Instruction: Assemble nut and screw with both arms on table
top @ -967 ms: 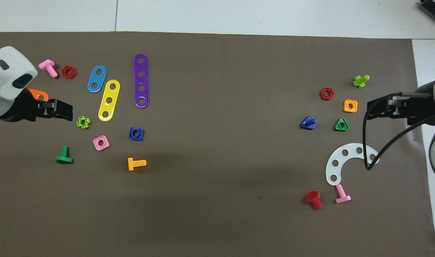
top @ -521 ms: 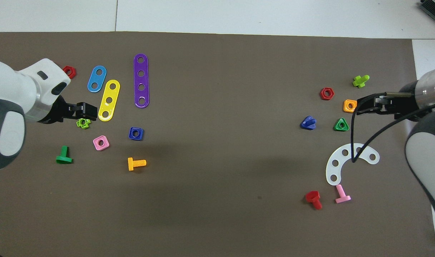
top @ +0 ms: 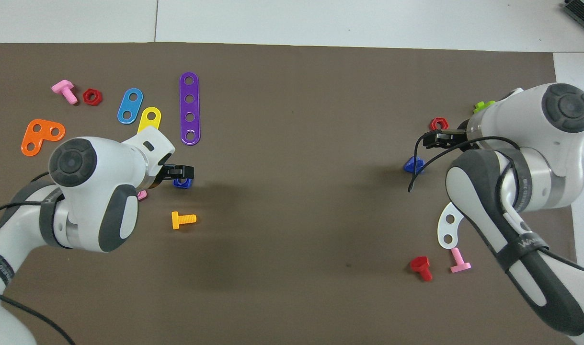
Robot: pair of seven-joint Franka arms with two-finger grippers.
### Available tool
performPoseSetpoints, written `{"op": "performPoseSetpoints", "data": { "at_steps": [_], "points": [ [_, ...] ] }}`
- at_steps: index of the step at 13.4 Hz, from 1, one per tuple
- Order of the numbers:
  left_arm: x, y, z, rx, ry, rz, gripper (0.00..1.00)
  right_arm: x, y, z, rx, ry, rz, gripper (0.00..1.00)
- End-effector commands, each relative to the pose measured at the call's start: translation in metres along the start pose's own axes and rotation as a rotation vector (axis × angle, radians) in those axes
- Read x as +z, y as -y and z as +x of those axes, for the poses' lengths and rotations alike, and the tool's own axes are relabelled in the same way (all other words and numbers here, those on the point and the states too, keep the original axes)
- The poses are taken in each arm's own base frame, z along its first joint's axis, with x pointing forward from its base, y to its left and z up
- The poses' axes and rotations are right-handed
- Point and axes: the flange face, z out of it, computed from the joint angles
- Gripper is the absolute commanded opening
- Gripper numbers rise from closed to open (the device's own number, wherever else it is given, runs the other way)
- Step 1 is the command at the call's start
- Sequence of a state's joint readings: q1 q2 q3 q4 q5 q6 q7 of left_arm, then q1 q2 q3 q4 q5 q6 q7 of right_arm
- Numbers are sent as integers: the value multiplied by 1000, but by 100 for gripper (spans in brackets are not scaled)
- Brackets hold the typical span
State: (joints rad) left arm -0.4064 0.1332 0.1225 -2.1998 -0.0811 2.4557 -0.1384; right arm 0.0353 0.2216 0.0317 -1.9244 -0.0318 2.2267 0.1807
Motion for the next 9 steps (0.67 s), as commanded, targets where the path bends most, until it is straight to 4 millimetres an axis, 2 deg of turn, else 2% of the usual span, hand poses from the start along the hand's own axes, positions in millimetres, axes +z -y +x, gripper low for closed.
{"op": "performPoseSetpoints", "data": {
  "at_steps": [1,4,6,7,8,9],
  "points": [
    [18,-1,-1,43,-5,-3,92,31,14,-8,-85,8,20,84],
    [38,0,-4,91,27,8,85,50,29,-16,-106,-8,27,77],
    [42,-1,-6,96,37,9,77,61,27,-23,-117,-1,25,73],
    [43,-1,-7,96,45,10,69,65,27,-27,-119,-1,26,69],
    [43,-1,-7,97,48,10,53,66,26,-28,-117,1,25,67],
    [43,-1,-7,97,56,11,30,66,26,-29,-117,2,25,65]
  ]
}}
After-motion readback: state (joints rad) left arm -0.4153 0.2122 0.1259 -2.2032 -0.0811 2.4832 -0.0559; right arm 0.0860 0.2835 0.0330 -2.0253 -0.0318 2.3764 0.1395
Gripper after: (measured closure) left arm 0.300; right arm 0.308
